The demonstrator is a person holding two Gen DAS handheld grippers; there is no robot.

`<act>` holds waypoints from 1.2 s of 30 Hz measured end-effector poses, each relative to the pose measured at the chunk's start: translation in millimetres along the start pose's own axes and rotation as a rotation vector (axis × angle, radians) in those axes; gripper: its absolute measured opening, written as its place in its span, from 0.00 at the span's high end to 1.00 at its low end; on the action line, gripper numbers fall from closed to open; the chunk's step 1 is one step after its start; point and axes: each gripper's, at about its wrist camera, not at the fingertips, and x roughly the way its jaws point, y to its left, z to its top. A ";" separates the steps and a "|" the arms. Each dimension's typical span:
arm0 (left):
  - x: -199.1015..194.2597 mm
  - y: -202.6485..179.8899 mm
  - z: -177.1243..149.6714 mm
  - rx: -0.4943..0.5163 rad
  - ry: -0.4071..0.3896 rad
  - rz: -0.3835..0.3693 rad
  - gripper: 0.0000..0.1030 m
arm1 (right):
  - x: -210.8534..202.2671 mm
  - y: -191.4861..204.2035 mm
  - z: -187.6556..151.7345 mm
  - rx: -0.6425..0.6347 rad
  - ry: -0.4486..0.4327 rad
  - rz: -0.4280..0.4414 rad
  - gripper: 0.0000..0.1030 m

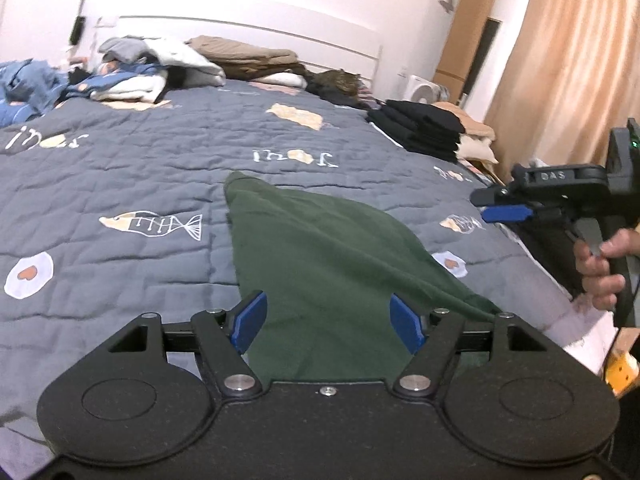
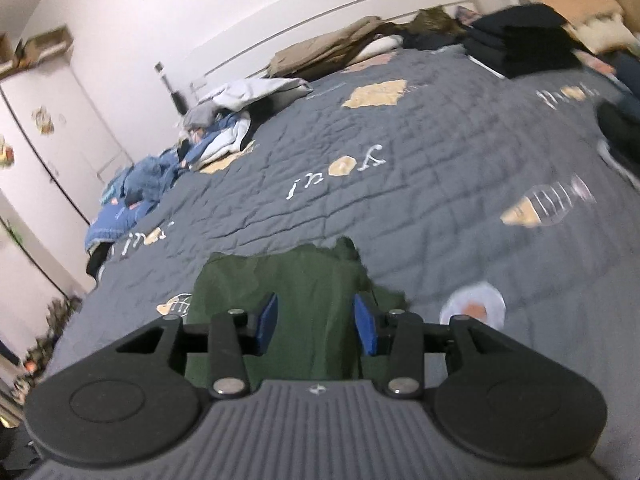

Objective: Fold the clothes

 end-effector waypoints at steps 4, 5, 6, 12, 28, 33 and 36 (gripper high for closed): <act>11.1 5.0 0.1 -0.024 0.002 0.043 0.31 | 25.2 7.6 7.8 -0.075 0.038 -0.033 0.58; 14.2 6.5 -0.3 -0.031 0.006 0.053 0.31 | 29.5 6.0 5.8 -0.078 0.040 -0.026 0.57; 16.8 7.1 -0.9 -0.034 0.011 0.061 0.31 | 33.8 4.5 3.7 -0.080 0.042 -0.018 0.55; 31.7 5.1 8.6 -0.057 0.019 0.051 0.31 | 63.0 -9.6 2.5 -0.053 0.096 -0.104 0.49; 94.4 13.6 46.4 -0.042 0.048 -0.062 0.29 | 98.2 -28.7 23.6 0.005 0.151 -0.008 0.48; 92.2 25.5 44.4 -0.047 0.052 -0.029 0.29 | 111.5 -24.9 20.3 -0.012 0.152 0.014 0.48; 90.4 29.6 47.7 -0.066 0.046 -0.029 0.29 | 117.6 -23.7 19.9 -0.014 0.147 0.022 0.48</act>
